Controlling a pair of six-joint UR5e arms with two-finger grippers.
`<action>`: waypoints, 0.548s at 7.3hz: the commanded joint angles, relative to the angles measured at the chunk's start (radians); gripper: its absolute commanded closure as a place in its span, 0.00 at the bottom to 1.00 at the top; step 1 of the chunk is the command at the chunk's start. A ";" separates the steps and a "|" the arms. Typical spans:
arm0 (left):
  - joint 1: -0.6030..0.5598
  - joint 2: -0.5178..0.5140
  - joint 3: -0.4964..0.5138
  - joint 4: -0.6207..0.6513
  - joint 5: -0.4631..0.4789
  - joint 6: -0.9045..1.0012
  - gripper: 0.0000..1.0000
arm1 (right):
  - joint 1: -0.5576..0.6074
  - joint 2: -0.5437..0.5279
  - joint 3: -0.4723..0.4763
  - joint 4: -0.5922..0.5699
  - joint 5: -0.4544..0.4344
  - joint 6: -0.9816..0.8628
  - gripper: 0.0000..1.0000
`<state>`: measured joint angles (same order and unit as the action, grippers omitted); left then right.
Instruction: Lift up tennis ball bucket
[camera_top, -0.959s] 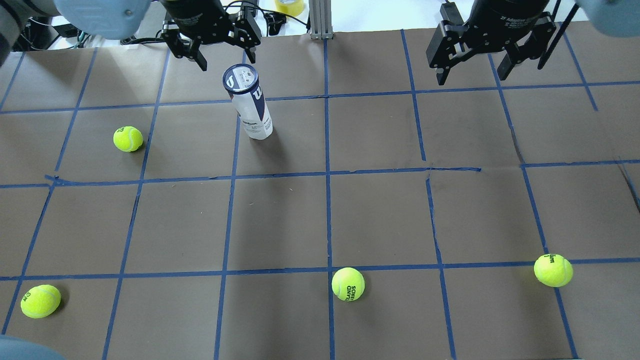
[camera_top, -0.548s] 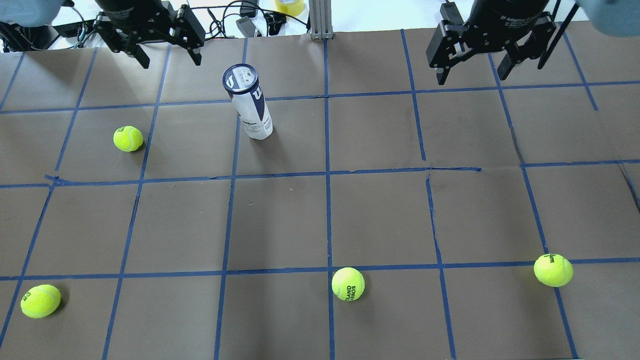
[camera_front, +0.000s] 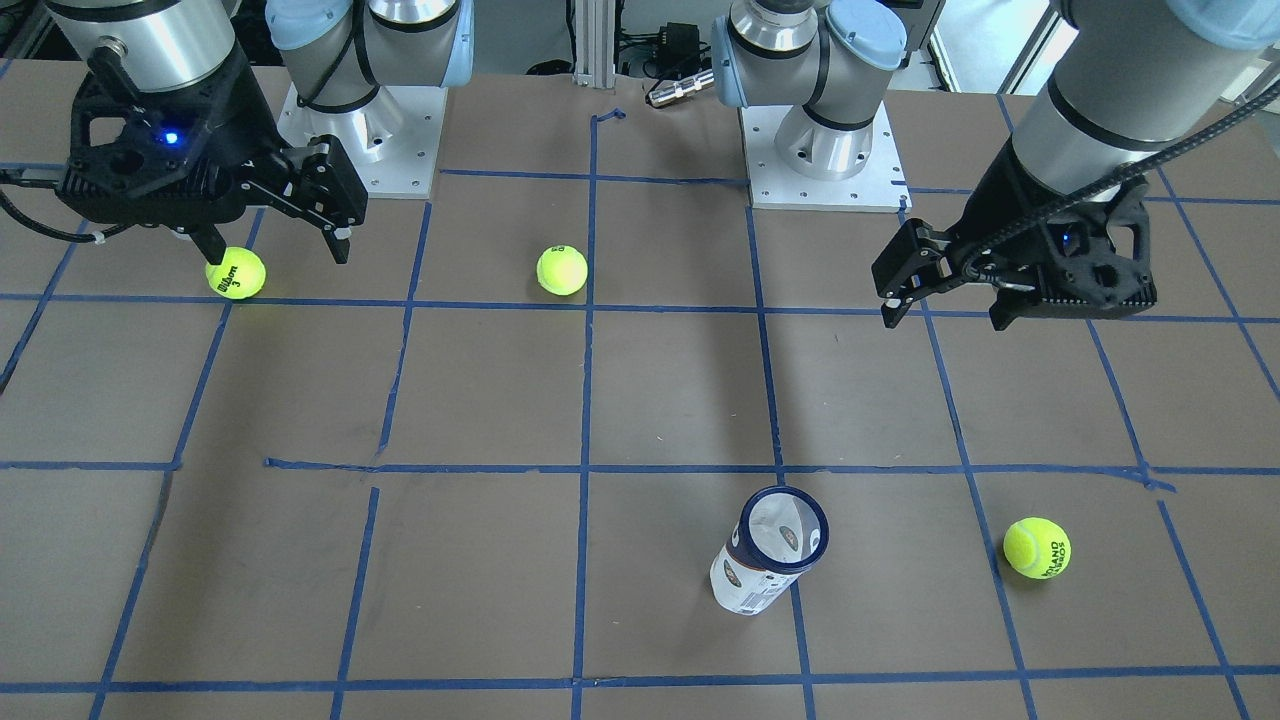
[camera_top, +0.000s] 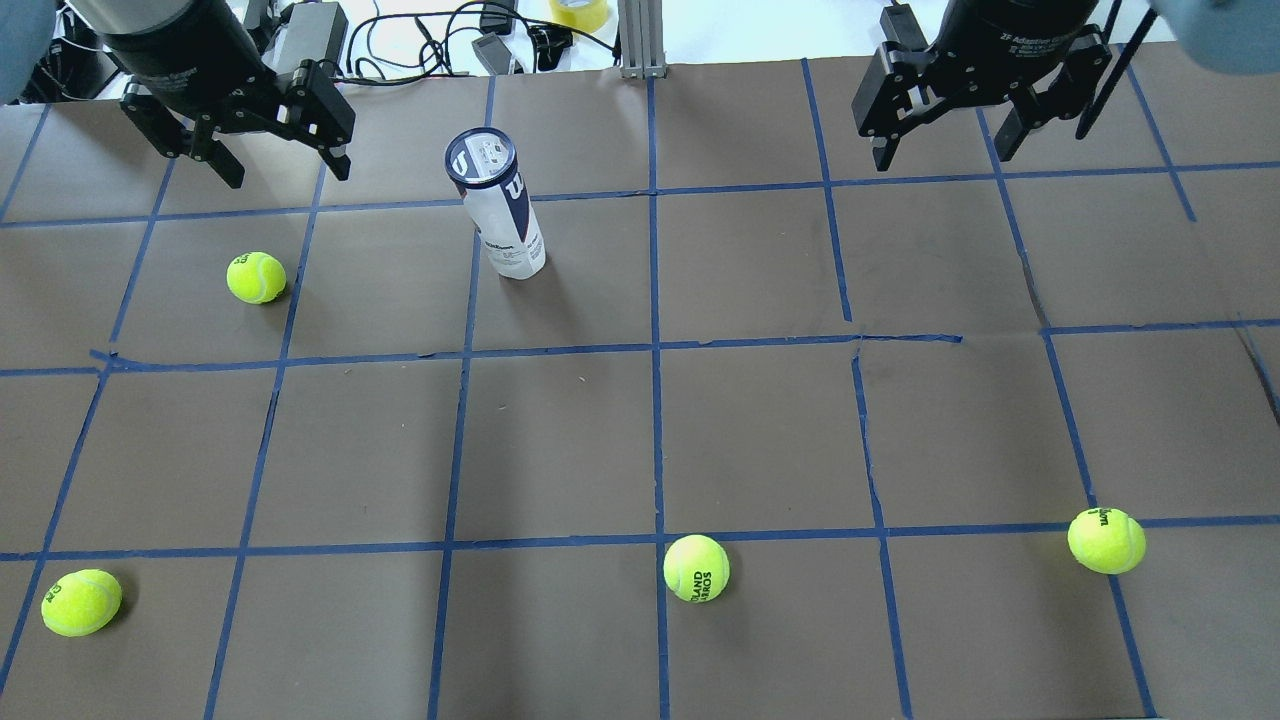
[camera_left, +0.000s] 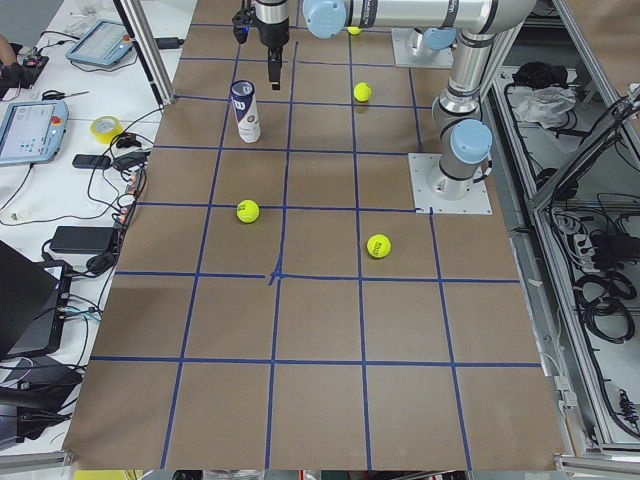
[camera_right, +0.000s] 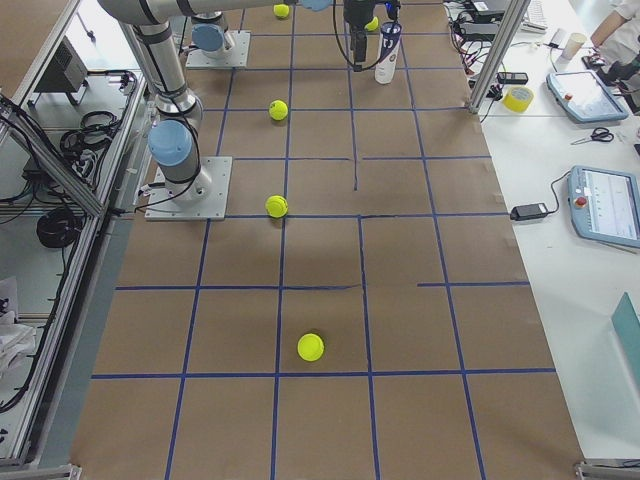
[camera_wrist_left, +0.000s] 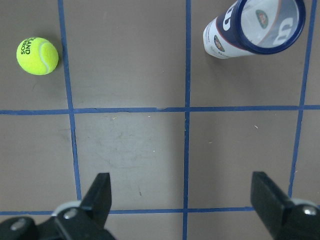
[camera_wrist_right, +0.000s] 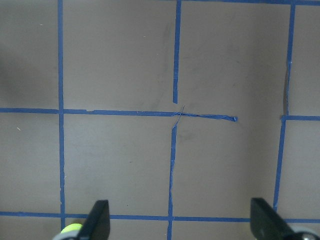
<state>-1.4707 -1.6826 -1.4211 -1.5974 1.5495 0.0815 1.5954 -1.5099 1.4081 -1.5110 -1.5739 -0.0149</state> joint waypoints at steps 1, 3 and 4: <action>0.003 0.020 -0.028 0.000 0.003 0.000 0.00 | 0.000 -0.001 0.000 0.000 0.000 0.000 0.00; 0.004 0.021 -0.030 0.001 0.001 0.000 0.00 | 0.000 0.000 0.000 0.000 0.000 -0.002 0.00; 0.004 0.021 -0.036 0.001 -0.002 0.000 0.00 | 0.000 0.000 0.000 0.000 0.000 -0.002 0.00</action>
<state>-1.4667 -1.6620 -1.4516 -1.5969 1.5502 0.0813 1.5954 -1.5096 1.4082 -1.5110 -1.5739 -0.0167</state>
